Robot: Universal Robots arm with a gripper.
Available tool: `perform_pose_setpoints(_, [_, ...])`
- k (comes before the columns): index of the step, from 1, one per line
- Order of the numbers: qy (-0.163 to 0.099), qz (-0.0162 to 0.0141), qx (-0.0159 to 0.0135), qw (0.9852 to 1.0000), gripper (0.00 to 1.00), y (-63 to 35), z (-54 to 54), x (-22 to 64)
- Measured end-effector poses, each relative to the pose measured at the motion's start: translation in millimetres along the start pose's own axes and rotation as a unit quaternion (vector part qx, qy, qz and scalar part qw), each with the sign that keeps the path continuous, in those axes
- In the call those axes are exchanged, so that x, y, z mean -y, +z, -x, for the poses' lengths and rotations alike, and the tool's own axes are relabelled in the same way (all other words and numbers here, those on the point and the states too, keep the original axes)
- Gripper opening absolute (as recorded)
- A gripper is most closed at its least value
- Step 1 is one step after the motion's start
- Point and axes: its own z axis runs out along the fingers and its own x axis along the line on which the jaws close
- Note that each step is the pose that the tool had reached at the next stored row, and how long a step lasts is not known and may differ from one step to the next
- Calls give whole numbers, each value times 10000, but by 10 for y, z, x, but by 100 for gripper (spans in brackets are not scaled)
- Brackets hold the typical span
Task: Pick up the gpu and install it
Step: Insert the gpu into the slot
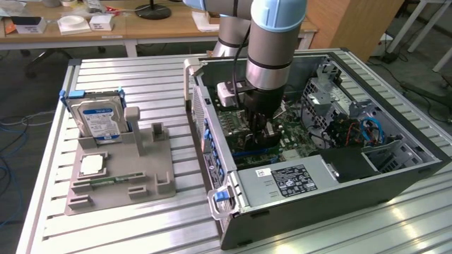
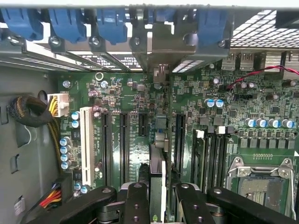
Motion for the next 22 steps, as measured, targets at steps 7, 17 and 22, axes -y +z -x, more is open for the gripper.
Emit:
perform_pose_setpoints(7, [0,0,0,10000,27,48,1,-4])
perform_pose_setpoints(17, [0,-2,-1,10000,27,97,3,-6])
perform_pose_setpoints(22, [-1,2,-2,10000,27,137,4,-10])
